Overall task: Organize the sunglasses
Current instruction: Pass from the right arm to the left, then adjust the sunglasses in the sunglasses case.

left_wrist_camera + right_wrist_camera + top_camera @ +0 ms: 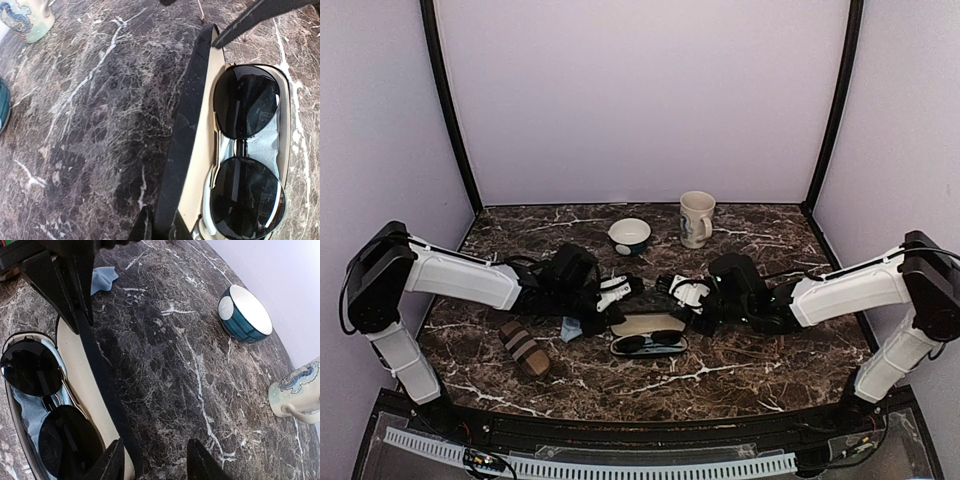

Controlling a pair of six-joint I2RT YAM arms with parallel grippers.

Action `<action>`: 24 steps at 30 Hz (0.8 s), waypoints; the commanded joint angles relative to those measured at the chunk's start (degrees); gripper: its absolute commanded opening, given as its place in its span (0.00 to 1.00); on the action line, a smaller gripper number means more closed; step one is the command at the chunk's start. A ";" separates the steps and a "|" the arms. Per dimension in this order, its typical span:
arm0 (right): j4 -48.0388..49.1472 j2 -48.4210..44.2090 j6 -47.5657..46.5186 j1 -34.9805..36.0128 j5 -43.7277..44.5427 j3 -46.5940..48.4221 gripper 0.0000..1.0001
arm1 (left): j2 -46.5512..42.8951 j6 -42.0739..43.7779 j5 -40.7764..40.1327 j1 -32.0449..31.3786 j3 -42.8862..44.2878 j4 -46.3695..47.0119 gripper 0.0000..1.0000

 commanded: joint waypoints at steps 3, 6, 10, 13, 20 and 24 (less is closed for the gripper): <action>3.76 -6.04 7.77 -1.78 -2.04 -1.51 0.45 | -5.80 -0.17 -6.41 -1.26 -2.69 4.97 0.00; 3.51 -8.55 12.12 -2.39 -3.24 -2.64 0.46 | -6.96 0.13 -10.26 -2.34 -3.99 6.71 0.00; 0.75 -9.60 20.96 -2.49 -2.19 -2.37 0.49 | -7.82 -0.21 -15.98 -3.78 -5.92 9.68 0.00; -3.38 -7.80 30.51 -2.67 -1.23 -0.73 0.51 | -7.87 -1.32 -20.50 -4.99 -6.95 11.78 0.00; 1.91 -2.36 50.44 -2.32 -3.08 -3.45 0.54 | -6.14 -4.68 -29.46 -7.58 -7.07 14.09 0.00; 3.15 1.25 55.20 -2.32 -2.74 -2.84 0.54 | -5.86 -5.67 -30.59 -8.40 -7.58 15.36 0.00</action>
